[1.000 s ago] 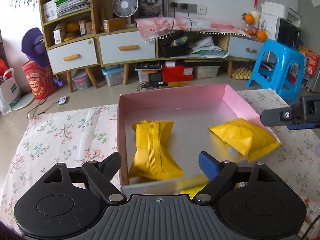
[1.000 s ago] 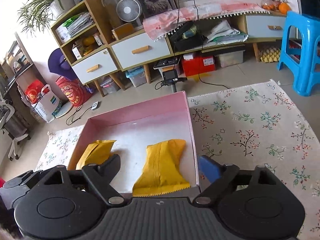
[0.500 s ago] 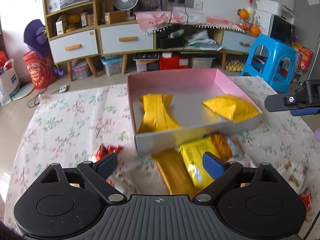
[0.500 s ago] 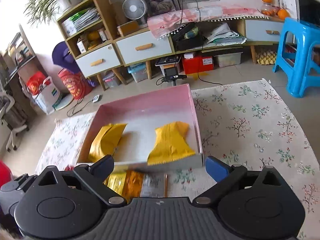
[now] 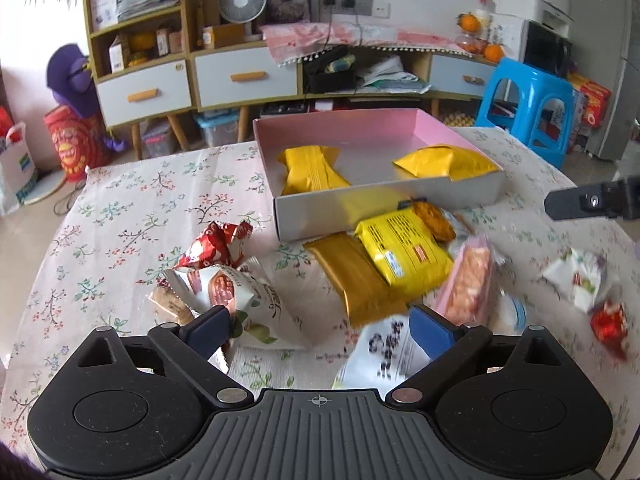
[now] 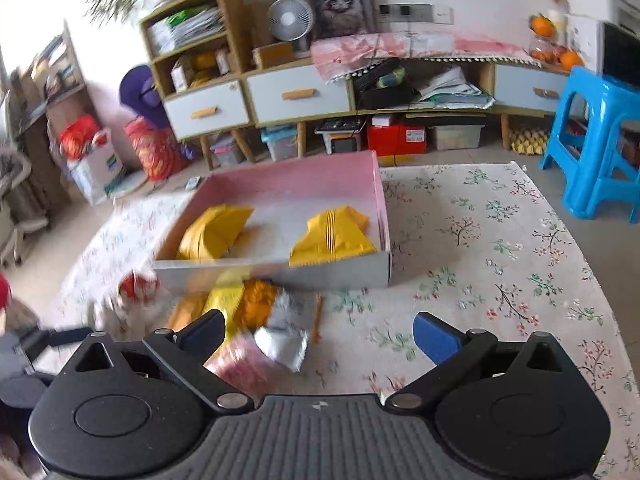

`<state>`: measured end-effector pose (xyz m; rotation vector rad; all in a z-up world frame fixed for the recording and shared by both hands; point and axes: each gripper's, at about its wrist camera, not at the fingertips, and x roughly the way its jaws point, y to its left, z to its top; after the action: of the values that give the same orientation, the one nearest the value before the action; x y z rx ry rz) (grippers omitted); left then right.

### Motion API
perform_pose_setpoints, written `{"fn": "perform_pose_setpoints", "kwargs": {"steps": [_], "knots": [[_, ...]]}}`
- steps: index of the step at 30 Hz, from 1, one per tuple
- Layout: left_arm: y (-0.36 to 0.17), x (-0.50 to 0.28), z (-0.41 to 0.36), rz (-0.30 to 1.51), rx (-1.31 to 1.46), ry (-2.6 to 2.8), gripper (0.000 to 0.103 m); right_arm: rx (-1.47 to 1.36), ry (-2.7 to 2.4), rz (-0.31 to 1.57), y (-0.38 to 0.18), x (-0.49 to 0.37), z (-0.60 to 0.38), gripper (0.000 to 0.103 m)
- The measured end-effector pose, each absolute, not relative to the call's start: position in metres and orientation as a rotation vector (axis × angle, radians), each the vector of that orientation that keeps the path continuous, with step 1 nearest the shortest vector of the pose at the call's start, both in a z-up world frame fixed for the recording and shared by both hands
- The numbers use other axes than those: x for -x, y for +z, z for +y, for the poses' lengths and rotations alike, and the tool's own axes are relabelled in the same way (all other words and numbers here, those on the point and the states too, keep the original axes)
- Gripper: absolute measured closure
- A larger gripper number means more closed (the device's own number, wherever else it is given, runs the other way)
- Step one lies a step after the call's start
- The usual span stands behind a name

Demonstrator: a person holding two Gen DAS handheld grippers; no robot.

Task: Organize snacks
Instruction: 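Grasp the white printed snack bag with the left tool while the right tool reaches the pecan bag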

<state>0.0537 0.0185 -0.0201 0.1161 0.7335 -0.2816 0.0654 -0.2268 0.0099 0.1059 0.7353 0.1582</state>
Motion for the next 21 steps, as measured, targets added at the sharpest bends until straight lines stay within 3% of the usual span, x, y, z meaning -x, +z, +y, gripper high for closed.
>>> {"fn": "perform_pose_setpoints", "kwargs": {"steps": [12,21], "knots": [[-0.030,-0.025,0.016,0.635,-0.185,-0.348,0.006,0.002,0.139,0.762,-0.021,-0.037,-0.245,0.010],[-0.045,-0.022,0.004,0.681,-0.237,-0.381,0.008,0.043,0.090,0.868,-0.045,-0.032,-0.254,0.010]]}}
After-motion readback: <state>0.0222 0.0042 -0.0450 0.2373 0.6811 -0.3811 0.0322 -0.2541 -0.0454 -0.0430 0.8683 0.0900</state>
